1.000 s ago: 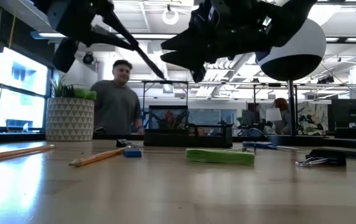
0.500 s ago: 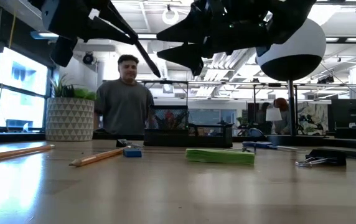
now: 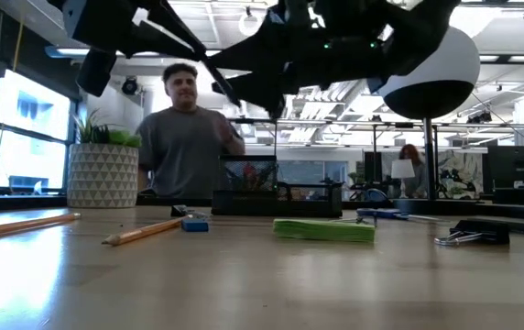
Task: Pick and place office supplies into organizer
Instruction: Put the black pen into the black desk organizer, then put the orange pencil into the black desk organizer
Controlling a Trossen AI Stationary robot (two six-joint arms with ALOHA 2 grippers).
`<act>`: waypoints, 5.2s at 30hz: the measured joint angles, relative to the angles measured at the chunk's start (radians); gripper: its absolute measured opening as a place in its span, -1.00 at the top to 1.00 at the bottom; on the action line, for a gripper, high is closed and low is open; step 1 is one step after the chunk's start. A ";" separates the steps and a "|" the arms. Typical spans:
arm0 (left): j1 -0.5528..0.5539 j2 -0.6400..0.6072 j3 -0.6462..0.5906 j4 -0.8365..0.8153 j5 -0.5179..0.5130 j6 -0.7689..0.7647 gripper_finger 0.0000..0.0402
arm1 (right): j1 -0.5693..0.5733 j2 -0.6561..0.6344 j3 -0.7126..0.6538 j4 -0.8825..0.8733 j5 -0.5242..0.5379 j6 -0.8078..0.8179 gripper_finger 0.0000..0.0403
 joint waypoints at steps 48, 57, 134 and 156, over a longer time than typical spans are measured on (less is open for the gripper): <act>0.014 -0.013 -0.001 -0.161 -0.045 -1.361 0.92 | -0.028 0.045 0.103 -0.225 0.449 -0.360 0.92; 0.209 -0.030 -0.156 -0.048 0.443 -1.758 0.92 | -0.091 0.035 0.103 -0.182 0.408 -0.345 0.82; 0.693 -0.273 -0.457 0.727 1.295 -2.040 0.92 | -0.344 0.188 0.103 -0.027 0.208 -0.181 0.71; 0.693 -0.272 -0.457 0.647 1.321 -2.043 0.92 | -0.332 0.188 0.101 0.114 0.147 -0.157 0.46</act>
